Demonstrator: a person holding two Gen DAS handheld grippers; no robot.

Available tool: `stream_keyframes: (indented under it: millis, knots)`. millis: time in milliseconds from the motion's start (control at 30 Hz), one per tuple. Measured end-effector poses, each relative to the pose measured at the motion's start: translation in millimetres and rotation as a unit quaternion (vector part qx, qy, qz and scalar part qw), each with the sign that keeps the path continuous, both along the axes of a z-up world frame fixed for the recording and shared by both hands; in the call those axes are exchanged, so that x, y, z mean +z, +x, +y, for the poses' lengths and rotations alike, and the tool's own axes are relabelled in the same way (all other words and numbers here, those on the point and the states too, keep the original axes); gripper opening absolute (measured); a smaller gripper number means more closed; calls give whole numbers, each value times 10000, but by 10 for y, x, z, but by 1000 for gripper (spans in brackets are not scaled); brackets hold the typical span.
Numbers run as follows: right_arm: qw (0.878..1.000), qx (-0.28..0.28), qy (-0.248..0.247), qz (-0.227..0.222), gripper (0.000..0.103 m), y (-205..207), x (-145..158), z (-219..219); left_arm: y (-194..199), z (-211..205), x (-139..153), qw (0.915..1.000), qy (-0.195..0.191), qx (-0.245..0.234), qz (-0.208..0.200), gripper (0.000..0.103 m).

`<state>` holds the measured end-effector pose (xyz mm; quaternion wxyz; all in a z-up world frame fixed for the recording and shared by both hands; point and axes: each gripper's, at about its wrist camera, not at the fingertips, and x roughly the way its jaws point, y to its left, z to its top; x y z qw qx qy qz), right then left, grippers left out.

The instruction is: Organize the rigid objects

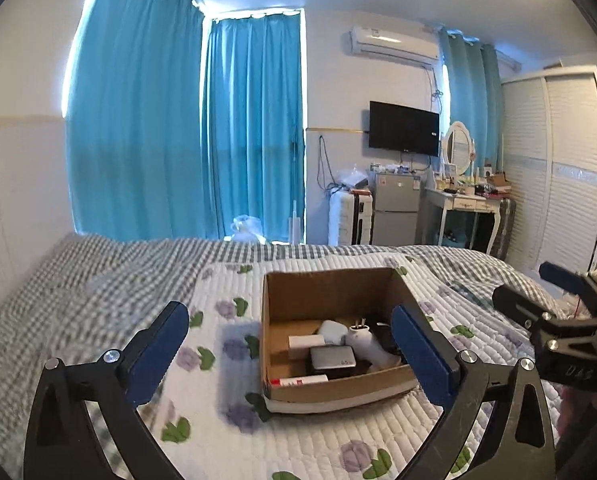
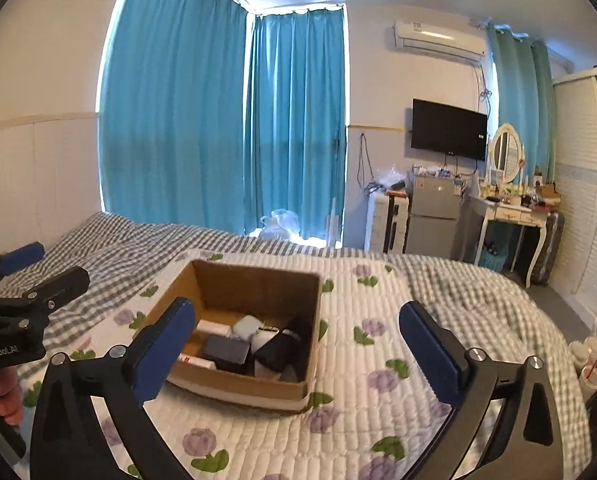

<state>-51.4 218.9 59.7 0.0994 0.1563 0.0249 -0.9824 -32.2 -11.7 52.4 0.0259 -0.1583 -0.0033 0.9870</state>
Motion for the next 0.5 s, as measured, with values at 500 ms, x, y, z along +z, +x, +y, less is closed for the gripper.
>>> stream_keyframes:
  millis: [500]
  knots:
    - [9989, -375, 177, -238, 103, -50, -486, -32, -12, -1, -303, 9991, -100, 408, 90, 103]
